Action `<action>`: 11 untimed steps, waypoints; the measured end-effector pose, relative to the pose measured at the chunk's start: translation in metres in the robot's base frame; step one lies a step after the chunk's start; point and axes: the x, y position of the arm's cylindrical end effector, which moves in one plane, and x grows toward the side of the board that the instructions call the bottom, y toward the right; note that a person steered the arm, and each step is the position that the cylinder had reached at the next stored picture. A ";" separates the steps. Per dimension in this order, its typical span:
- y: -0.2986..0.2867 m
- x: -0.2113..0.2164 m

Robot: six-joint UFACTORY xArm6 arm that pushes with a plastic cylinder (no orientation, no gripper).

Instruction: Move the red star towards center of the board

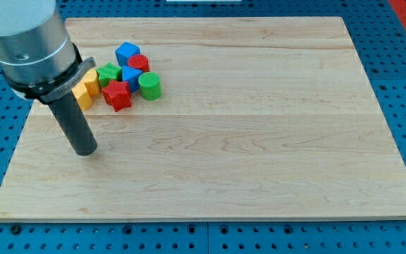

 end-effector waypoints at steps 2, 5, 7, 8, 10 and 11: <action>-0.009 -0.065; 0.029 -0.103; 0.110 -0.082; 0.138 -0.057; 0.187 -0.071; 0.212 -0.095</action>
